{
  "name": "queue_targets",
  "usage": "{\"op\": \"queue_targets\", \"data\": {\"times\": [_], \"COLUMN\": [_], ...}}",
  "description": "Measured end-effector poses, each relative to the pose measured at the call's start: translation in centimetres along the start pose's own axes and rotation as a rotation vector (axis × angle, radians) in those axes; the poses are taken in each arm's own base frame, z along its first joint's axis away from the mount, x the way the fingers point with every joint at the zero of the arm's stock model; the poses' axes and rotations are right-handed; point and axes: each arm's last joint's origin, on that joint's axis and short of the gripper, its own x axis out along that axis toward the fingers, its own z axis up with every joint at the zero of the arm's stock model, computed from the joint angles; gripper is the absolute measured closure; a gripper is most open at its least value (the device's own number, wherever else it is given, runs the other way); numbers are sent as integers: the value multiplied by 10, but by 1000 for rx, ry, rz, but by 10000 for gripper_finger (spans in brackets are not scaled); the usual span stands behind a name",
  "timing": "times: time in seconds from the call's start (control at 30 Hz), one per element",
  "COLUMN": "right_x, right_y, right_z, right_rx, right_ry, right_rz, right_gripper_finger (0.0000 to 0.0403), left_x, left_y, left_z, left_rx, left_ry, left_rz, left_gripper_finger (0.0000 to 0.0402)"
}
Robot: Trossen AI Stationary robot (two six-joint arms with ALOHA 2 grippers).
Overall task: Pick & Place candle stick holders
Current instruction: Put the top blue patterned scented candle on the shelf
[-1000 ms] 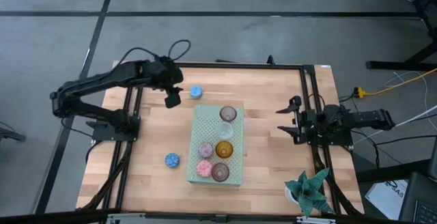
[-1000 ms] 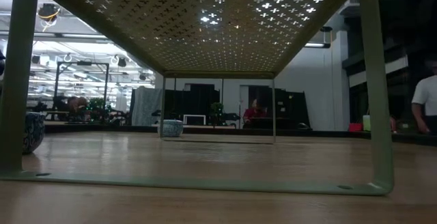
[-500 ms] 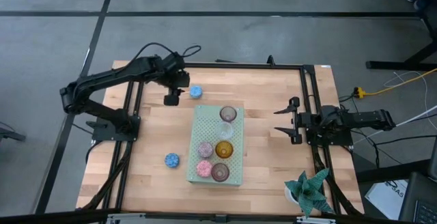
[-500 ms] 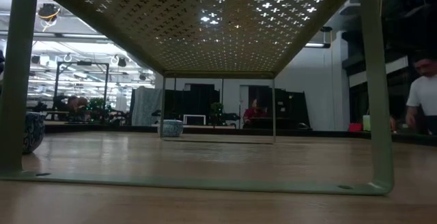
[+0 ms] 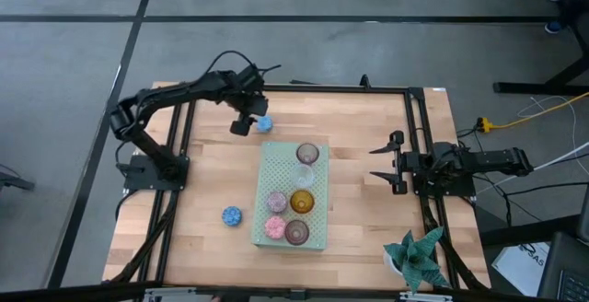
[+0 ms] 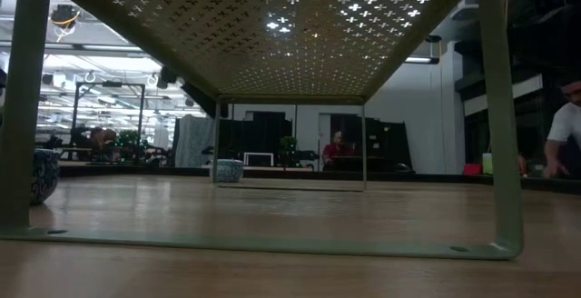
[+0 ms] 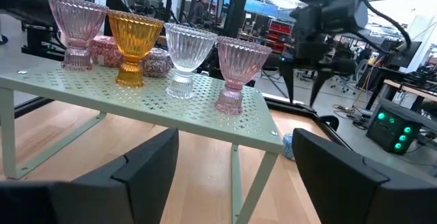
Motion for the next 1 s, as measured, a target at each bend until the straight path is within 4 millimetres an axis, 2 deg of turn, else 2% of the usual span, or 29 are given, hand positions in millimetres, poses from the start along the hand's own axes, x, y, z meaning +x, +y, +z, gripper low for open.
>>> {"op": "queue_targets", "data": {"times": [0.1, 0.3, 0.57, 0.7, 1.0], "right_x": [0, 0, 0, 0, 0], "right_y": [0, 0, 0, 0, 0], "right_z": [0, 0, 0, 0, 0], "right_rx": [1, 1, 1, 1, 1], "right_ry": [0, 0, 0, 0, 0], "right_rz": [0, 0, 0, 0, 0], "right_gripper_finger": [114, 114, 114, 114, 114], "left_x": [8, 9, 10, 22, 61], "left_y": [5, 13, 14, 15, 14], "left_z": [-2, -7, -9, -10, -9], "left_rx": [-8, -91, -149, -153, -94], "left_ry": [-9, -28, -23, 27, 112], "left_rz": [-11, 0, -2, -9, -69], "left_gripper_finger": [201, 143, 79, 65, 64]}}
